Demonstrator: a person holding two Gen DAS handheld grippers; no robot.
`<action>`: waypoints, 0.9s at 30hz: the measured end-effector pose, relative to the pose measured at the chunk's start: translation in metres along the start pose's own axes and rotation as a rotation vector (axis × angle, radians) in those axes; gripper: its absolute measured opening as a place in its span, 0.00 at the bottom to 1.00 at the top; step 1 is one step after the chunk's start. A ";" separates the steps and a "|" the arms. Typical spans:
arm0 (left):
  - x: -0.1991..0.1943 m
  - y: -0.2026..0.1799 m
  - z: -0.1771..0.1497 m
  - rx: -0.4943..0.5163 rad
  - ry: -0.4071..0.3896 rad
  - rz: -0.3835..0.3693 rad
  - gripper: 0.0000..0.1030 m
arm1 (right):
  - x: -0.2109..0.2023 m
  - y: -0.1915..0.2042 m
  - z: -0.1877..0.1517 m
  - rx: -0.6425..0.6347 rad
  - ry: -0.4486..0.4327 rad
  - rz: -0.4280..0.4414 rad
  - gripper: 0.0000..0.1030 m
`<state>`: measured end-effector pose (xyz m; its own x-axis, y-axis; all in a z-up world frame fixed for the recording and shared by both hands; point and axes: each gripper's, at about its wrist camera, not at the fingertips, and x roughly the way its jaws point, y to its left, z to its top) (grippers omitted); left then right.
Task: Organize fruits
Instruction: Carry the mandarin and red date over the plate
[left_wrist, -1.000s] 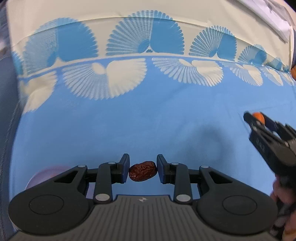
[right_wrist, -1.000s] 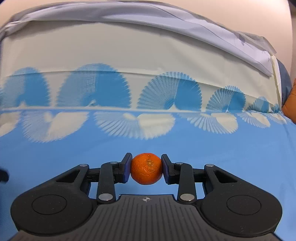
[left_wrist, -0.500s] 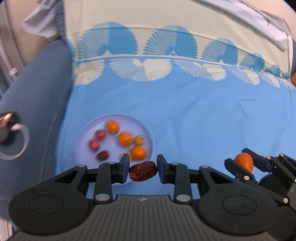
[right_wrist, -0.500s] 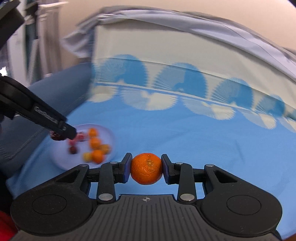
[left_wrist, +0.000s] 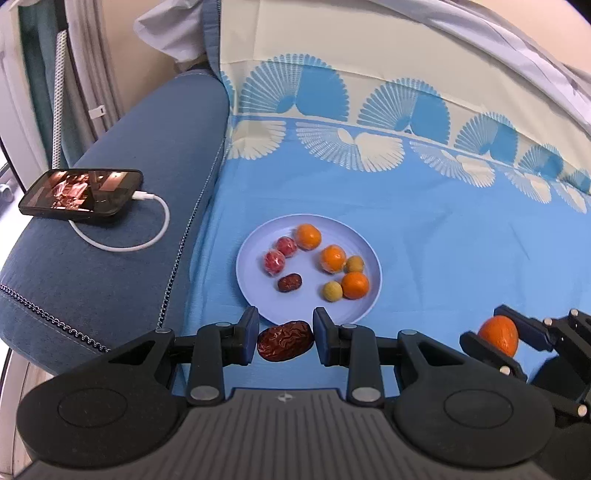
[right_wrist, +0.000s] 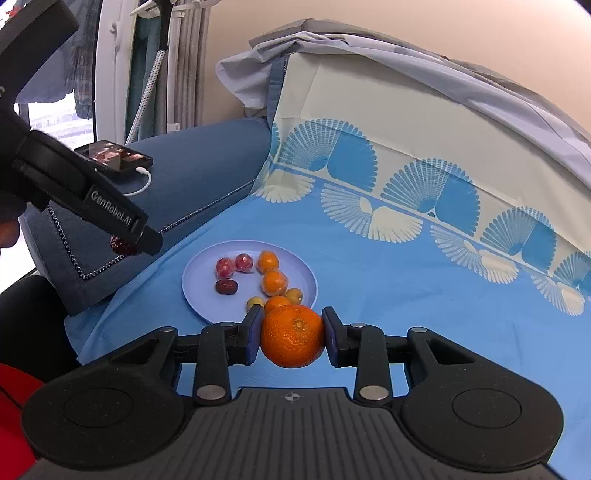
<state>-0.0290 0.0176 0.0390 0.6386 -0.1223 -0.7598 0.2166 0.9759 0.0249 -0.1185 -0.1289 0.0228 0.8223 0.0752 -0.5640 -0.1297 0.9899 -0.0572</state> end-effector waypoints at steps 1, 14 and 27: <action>0.000 0.001 0.001 -0.001 -0.005 -0.001 0.34 | 0.001 0.001 0.001 -0.003 0.003 0.001 0.35; 0.045 0.010 0.031 -0.008 -0.019 -0.010 0.34 | 0.051 0.012 0.021 -0.031 0.050 0.031 0.35; 0.120 0.008 0.064 0.008 0.028 -0.001 0.34 | 0.130 0.014 0.037 -0.047 0.106 0.078 0.35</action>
<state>0.0966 -0.0010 -0.0105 0.6170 -0.1183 -0.7780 0.2233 0.9743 0.0290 0.0068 -0.1007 -0.0207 0.7461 0.1361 -0.6518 -0.2189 0.9746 -0.0470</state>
